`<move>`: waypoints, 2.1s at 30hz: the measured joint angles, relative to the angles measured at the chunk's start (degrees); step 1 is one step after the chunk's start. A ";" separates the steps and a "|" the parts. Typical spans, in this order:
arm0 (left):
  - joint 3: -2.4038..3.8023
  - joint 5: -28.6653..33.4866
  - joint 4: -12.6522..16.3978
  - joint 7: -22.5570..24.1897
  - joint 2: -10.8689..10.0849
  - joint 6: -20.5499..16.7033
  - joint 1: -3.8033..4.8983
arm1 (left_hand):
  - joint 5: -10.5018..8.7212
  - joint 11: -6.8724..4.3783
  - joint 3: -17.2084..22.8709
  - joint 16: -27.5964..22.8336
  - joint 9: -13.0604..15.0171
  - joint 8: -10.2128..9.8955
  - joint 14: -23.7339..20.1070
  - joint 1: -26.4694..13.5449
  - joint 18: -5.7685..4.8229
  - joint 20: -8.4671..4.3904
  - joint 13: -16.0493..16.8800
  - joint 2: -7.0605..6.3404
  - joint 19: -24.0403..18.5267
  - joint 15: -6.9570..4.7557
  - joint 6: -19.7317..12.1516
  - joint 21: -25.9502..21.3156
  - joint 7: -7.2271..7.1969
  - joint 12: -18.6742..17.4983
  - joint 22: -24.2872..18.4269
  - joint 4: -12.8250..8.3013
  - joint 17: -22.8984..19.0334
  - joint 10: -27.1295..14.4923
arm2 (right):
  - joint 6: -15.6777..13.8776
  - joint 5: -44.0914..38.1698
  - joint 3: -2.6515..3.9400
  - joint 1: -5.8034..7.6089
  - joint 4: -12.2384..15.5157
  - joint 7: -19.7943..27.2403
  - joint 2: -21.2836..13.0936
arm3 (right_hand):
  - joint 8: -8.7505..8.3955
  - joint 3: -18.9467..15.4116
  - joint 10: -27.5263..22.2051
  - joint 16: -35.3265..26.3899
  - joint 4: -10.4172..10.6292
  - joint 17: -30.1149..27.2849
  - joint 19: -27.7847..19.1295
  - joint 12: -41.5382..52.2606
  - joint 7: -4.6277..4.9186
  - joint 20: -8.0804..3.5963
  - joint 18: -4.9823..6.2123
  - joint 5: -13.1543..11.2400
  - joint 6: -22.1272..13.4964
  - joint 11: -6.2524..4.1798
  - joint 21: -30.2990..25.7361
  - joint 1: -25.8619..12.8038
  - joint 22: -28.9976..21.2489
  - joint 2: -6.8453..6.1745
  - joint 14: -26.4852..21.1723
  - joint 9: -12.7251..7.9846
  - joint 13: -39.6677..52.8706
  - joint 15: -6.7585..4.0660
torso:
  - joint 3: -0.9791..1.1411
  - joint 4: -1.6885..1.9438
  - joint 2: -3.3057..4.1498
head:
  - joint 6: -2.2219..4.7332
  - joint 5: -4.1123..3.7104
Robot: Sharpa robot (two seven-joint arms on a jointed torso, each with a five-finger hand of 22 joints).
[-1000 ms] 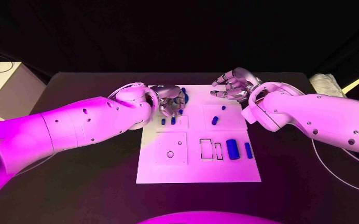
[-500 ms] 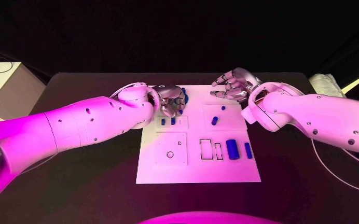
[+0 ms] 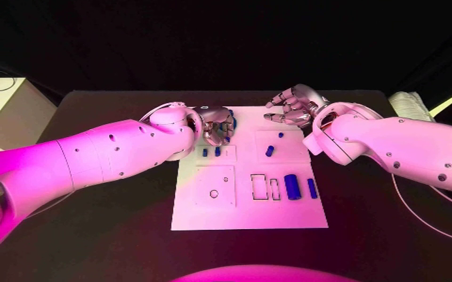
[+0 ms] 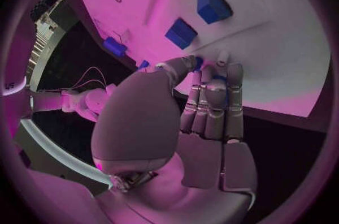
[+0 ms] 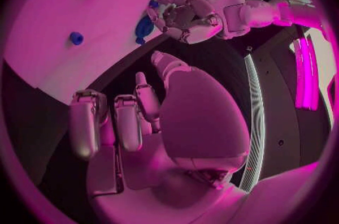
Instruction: Assemble the parts on the task board
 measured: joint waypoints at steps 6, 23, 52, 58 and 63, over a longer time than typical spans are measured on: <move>0.07 0.07 -0.23 -0.13 0.18 0.36 0.06 | 0.00 -0.27 1.12 1.25 -0.27 0.00 1.37 0.01 -0.01 -0.09 -0.91 0.76 1.39 -0.30 2.18 1.48 -0.11 -1.01 1.66 -1.12 1.02 2.04 | 0.00 0.00 0.00 0.01 0.06 0.00 -0.04 | 0.00 0.00 0.00 0.00 0.00 0.00 0.00 0.00 0.00 0.00 0.00 0.00 0.00 0.00 0.00 0.00 0.00 0.00 0.00 0.00 0.00 0.00 | -0.01 0.01 -0.02 | -0.02 -0.04; 0.01 0.60 -0.69 0.11 0.39 -0.25 -0.01 | -0.33 -1.45 3.47 2.61 -0.55 -1.00 4.60 -0.90 0.00 -1.23 -2.31 3.20 5.12 -1.35 7.25 5.63 -0.74 -5.83 6.70 -3.82 3.45 8.80 | -0.01 -0.01 0.02 0.01 0.16 0.00 -0.07 | 0.44 0.00 0.00 -0.23 0.00 0.00 0.00 0.00 0.00 0.00 0.00 0.00 0.00 0.00 0.00 0.00 -0.02 0.00 0.00 0.00 0.00 0.00 | -0.01 0.01 -0.05 | 0.03 -0.08; 4.29 11.25 7.26 2.62 -9.80 -1.24 -0.27 | -0.36 -1.45 2.75 2.89 -0.37 -1.83 5.41 -3.04 -0.01 -1.23 -2.58 2.59 5.53 -1.34 8.19 5.64 -0.84 -8.16 6.83 -3.87 2.80 10.03 | -0.01 -0.02 0.01 0.02 0.02 0.00 -0.33 | 0.44 0.00 0.00 -0.23 0.00 0.03 0.00 0.00 0.00 0.00 0.00 0.00 0.00 0.00 0.00 0.00 -0.04 0.00 0.00 0.00 0.00 0.00 | -0.04 0.14 -0.22 | 0.41 -0.26; 4.05 10.75 6.65 2.45 -9.96 0.08 -0.27 | -0.36 -1.65 2.58 2.89 -0.37 -1.83 5.41 -3.04 -0.01 -1.23 -2.58 2.59 5.53 -1.34 8.18 5.64 -0.83 -8.16 6.83 -4.04 2.79 10.24 | -0.02 -0.02 0.01 0.02 -0.03 0.00 -0.33 | 0.44 0.00 0.00 -0.22 0.00 0.03 0.00 0.00 0.00 0.00 0.00 0.00 0.00 0.00 0.00 0.00 -0.04 0.00 0.00 0.00 0.00 0.00 | -0.03 0.16 -0.19 | 0.57 0.03; 3.61 9.80 5.58 2.41 -9.40 0.47 -0.33 | -0.36 -1.65 2.58 2.89 -0.38 -1.84 5.41 -3.27 -0.01 -1.23 -2.63 2.35 5.52 -1.34 8.39 5.64 -1.04 -8.43 6.83 -4.04 2.74 10.24 | -0.02 -0.02 0.01 0.02 -0.04 0.00 -0.22 | 0.44 0.00 0.00 -0.22 0.00 0.02 0.00 0.00 0.00 0.00 0.00 0.00 0.00 0.00 0.00 0.00 -0.04 0.00 0.00 0.00 0.00 0.00 | -0.06 0.10 -0.10 | 0.65 0.21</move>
